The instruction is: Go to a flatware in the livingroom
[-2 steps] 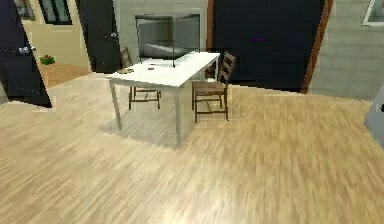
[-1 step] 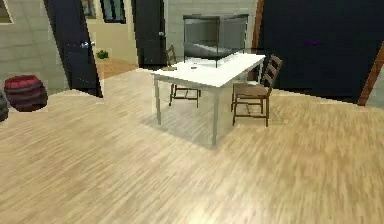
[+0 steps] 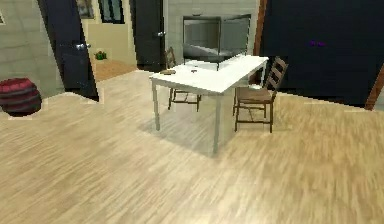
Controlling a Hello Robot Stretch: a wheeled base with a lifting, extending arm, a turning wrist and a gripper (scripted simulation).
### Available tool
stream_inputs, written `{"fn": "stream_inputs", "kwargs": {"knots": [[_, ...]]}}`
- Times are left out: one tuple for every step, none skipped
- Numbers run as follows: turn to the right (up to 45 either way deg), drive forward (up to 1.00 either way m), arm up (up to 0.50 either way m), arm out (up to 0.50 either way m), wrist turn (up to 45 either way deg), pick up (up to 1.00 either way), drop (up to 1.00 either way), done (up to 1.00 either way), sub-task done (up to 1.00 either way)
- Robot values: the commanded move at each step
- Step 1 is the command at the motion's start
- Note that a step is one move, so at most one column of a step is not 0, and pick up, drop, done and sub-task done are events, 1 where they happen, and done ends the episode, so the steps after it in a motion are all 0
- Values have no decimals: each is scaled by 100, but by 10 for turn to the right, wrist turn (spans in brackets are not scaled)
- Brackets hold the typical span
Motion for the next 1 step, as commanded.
{"fn": "stream_inputs", "kwargs": {"knots": [[0,100,0,0,0,0,0,0,0]]}}
